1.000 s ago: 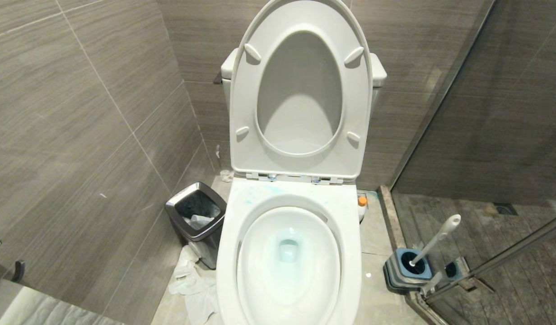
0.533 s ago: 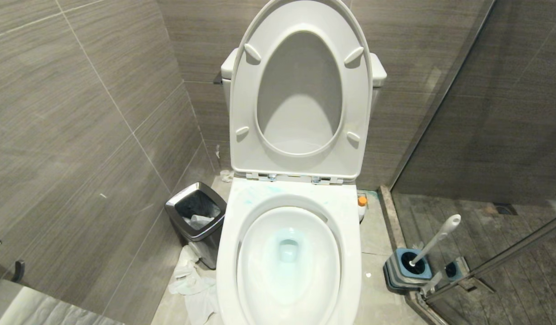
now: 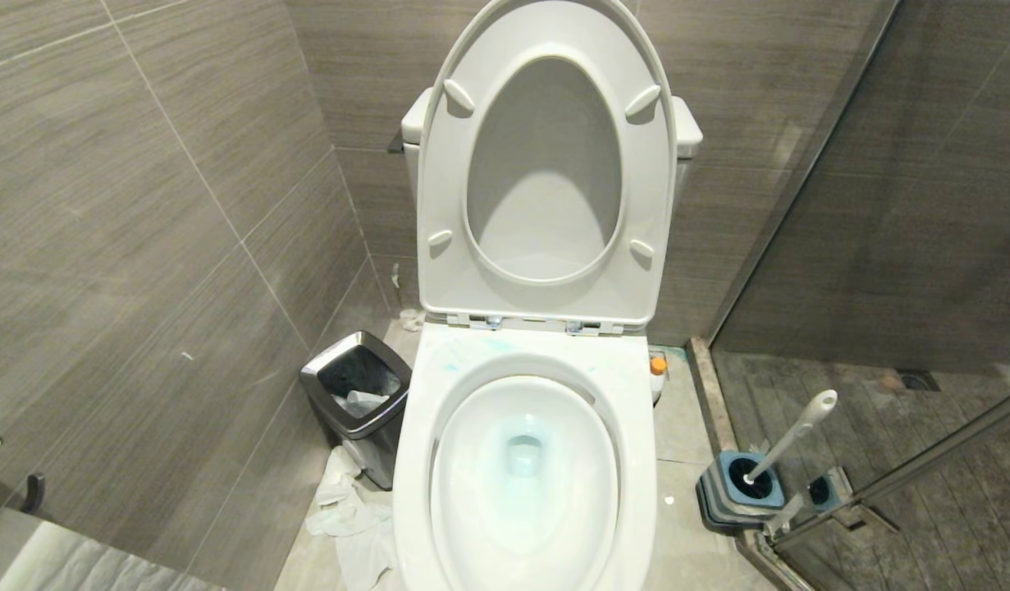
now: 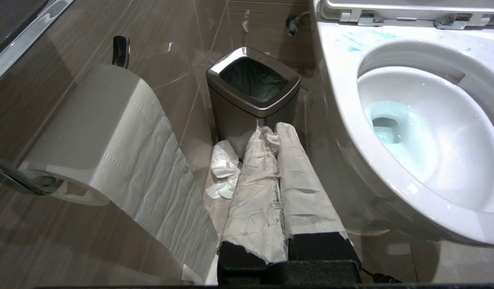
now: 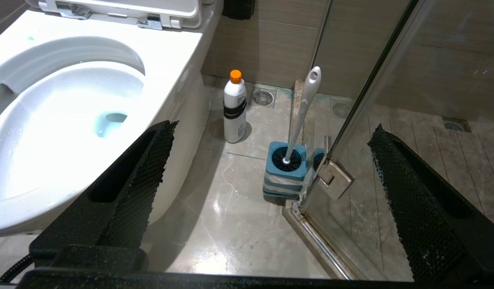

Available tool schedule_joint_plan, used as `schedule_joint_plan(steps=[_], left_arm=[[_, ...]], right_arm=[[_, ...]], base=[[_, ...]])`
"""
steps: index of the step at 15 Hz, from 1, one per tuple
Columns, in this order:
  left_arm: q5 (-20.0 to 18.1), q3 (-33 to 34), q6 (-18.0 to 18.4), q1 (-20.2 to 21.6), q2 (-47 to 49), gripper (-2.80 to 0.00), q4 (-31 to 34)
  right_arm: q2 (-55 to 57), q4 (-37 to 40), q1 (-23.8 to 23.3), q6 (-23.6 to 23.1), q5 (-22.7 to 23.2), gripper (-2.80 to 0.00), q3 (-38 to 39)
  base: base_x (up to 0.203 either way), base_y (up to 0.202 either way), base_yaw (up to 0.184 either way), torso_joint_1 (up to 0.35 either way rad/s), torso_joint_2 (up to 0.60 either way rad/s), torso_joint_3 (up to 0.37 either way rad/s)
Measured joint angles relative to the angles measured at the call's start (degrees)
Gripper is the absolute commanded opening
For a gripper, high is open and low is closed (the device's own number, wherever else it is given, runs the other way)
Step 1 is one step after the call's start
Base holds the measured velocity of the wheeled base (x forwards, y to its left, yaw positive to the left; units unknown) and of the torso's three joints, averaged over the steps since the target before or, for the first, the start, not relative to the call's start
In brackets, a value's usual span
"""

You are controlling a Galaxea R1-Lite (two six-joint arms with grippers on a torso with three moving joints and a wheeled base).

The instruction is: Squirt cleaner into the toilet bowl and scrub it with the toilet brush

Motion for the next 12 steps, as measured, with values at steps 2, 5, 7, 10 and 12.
schedule_joint_plan(steps=[2, 5, 7, 10, 12], left_arm=[[0.0, 0.0, 0.0, 0.0, 0.0, -2.80, 0.0], [0.0, 0.0, 0.1, 0.0, 0.0, -2.80, 0.0], [0.0, 0.0, 0.0, 0.0, 0.0, -2.80, 0.0], [0.0, 0.0, 0.0, 0.0, 0.0, -2.80, 0.0], [0.0, 0.0, 0.0, 0.0, 0.0, -2.80, 0.0]], right_arm=[[0.0, 0.0, 0.0, 0.0, 0.0, 0.00, 0.0], [0.0, 0.0, 0.0, 0.0, 0.0, 0.00, 0.0], [0.0, 0.0, 0.0, 0.0, 0.0, 0.00, 0.0], [0.0, 0.0, 0.0, 0.0, 0.0, 0.00, 0.0], [0.0, 0.0, 0.0, 0.0, 0.0, 0.00, 0.0]], base=[[0.000, 0.000, 0.000, 0.000, 0.00, 0.000], [0.000, 0.000, 0.000, 0.000, 0.00, 0.000], [0.000, 0.000, 0.000, 0.000, 0.00, 0.000], [0.000, 0.000, 0.000, 0.000, 0.00, 0.000], [0.000, 0.000, 0.000, 0.000, 0.00, 0.000]])
